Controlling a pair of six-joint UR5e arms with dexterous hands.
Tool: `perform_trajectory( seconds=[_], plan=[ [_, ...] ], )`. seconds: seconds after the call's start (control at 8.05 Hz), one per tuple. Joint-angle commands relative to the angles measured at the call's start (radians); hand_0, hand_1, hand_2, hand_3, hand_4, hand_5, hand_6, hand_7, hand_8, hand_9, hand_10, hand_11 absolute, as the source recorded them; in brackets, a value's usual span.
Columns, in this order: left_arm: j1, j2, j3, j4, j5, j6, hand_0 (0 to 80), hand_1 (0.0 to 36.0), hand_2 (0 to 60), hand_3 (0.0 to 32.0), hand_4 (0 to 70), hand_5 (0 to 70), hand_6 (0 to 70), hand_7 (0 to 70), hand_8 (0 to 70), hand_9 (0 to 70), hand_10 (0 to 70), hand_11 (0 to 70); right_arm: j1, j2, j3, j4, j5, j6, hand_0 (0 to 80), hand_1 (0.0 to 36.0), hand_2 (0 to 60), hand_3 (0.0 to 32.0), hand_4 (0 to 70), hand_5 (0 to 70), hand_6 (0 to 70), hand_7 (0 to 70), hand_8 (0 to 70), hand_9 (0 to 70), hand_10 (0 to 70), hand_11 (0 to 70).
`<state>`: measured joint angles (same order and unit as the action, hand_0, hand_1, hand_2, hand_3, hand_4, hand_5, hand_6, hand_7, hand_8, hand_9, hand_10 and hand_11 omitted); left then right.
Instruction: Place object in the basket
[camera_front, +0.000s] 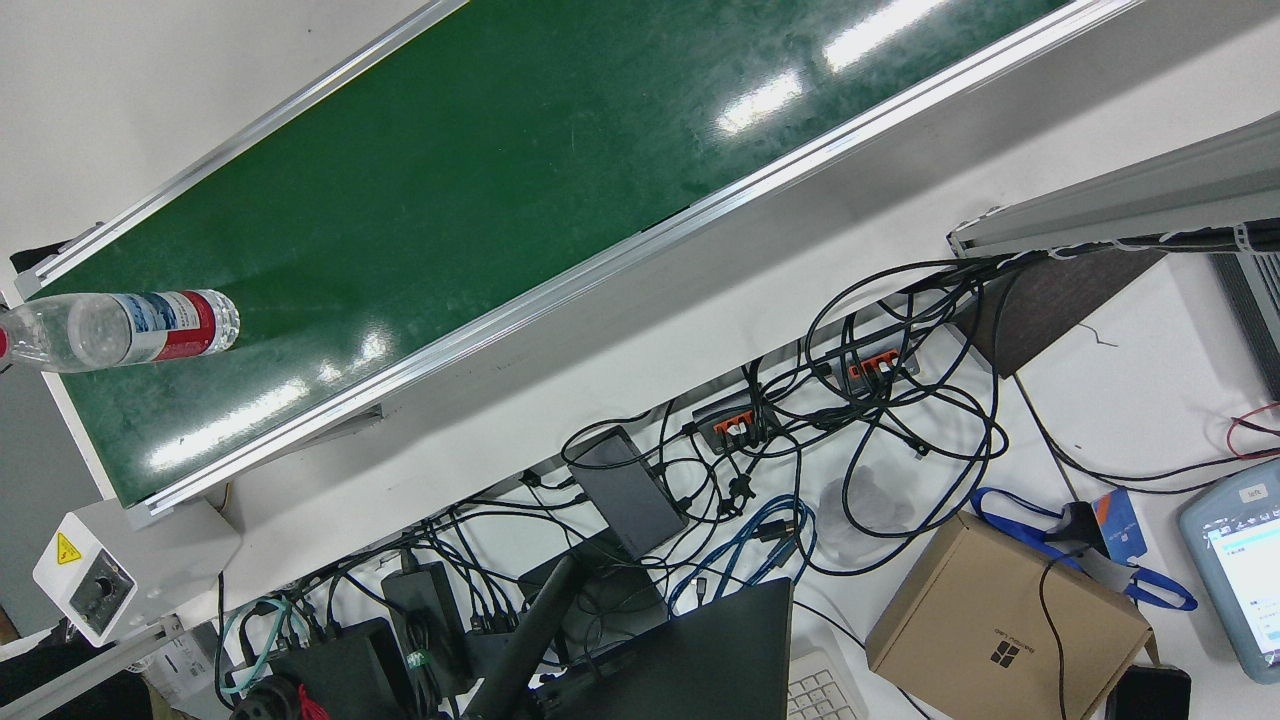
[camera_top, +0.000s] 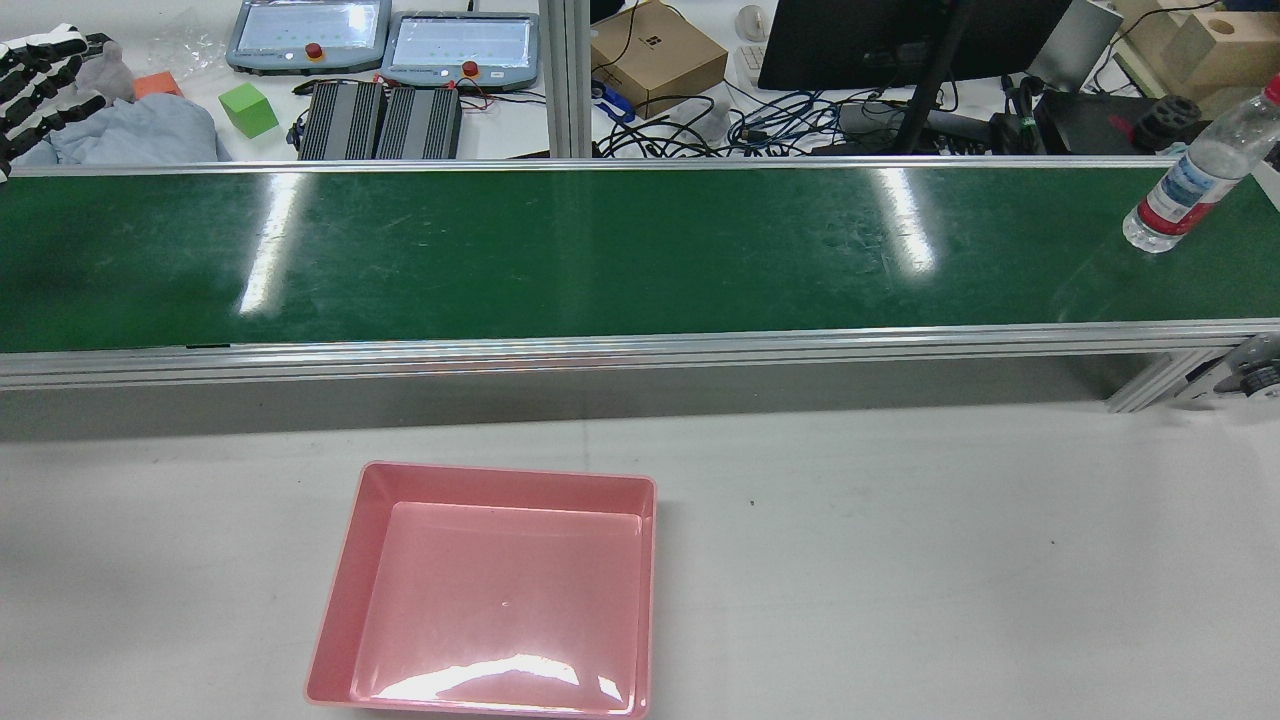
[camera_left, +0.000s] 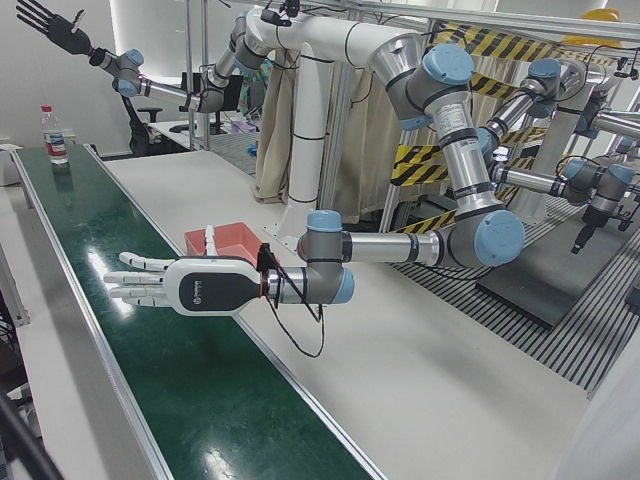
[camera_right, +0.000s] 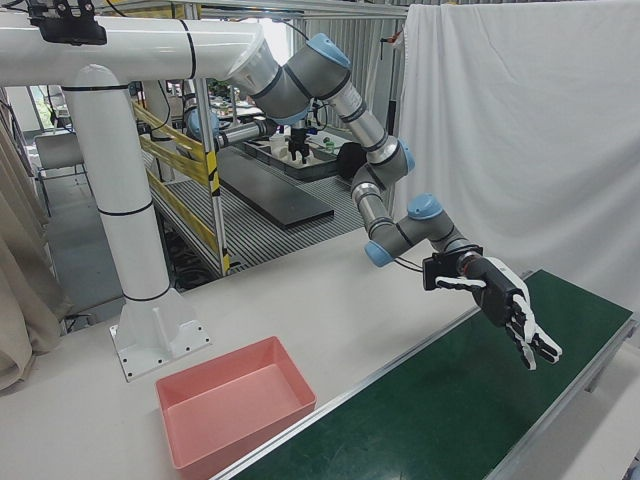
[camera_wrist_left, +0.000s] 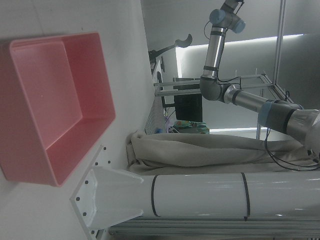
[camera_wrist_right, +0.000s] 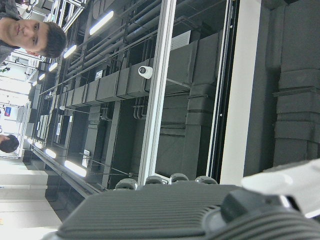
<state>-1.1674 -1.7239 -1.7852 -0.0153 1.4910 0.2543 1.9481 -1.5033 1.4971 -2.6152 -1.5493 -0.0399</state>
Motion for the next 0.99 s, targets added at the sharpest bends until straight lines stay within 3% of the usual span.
perform_trajectory(
  seconds=[0.0, 0.87],
  plan=[
    [-0.001, 0.001, 0.001, 0.000, 0.000, -0.001, 49.3, 10.2, 0.0, 0.0, 13.2, 18.8, 3.8, 1.9, 2.0, 1.4, 6.8, 11.2, 0.000, 0.000, 0.000, 0.000, 0.000, 0.000, 0.0, 0.0, 0.0, 0.0, 0.0, 0.0, 0.0, 0.0, 0.0, 0.0, 0.0, 0.0],
    [-0.003, 0.001, 0.001, 0.000, 0.000, -0.001, 49.9, 10.9, 0.0, 0.0, 15.0, 19.2, 4.8, 2.2, 3.2, 2.0, 6.9, 11.3, 0.000, 0.000, 0.000, 0.001, 0.000, 0.000, 0.0, 0.0, 0.0, 0.0, 0.0, 0.0, 0.0, 0.0, 0.0, 0.0, 0.0, 0.0]
  ],
)
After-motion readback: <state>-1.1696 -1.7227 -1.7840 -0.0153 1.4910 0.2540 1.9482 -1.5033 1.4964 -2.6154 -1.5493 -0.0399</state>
